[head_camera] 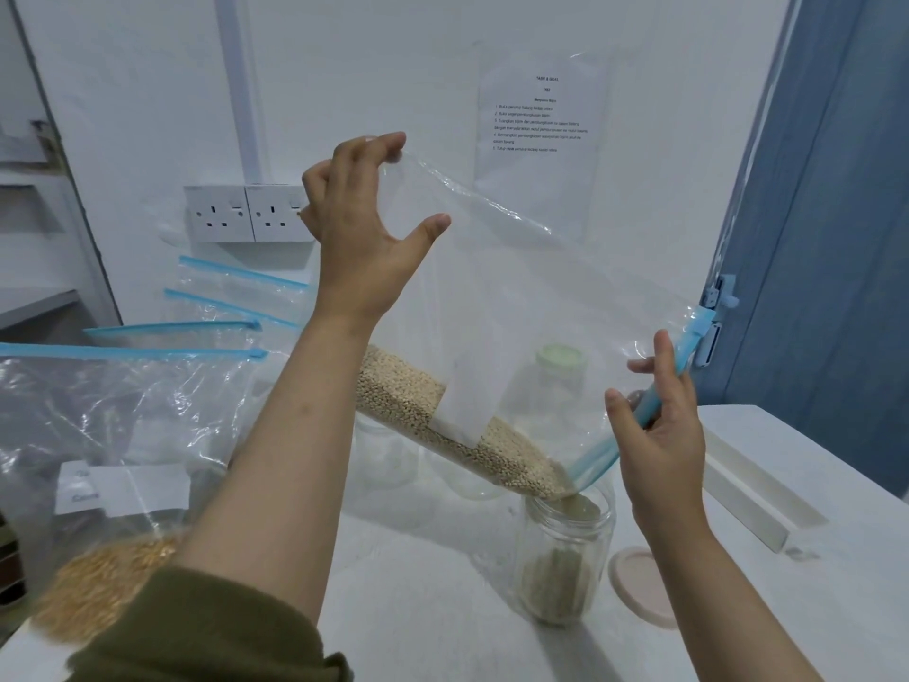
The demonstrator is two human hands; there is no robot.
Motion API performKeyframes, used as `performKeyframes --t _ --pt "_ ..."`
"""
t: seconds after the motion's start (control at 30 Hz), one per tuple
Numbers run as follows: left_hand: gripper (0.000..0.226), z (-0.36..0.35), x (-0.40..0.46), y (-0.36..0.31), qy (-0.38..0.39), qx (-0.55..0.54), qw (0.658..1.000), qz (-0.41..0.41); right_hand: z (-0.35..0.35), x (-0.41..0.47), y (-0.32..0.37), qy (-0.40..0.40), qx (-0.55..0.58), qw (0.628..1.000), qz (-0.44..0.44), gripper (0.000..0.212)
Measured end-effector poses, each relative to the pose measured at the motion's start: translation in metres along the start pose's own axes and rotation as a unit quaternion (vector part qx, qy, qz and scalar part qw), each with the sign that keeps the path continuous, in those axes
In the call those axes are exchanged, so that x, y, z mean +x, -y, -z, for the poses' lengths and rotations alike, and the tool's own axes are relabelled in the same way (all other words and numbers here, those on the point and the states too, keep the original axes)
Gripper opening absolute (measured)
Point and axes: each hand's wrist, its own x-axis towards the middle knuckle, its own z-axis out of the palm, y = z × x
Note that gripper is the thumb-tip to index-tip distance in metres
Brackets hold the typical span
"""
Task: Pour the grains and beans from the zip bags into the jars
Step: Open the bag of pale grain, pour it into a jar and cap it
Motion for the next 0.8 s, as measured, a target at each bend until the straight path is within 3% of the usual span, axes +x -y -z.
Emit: performKeyframes --t 0.8 --pt "0.064 0.0000 0.0015 -0.0010 -0.004 0.002 1.000 -0.006 0.0029 0.0000 0.0001 0.009 -0.001 1.000 -0.006 0.069"
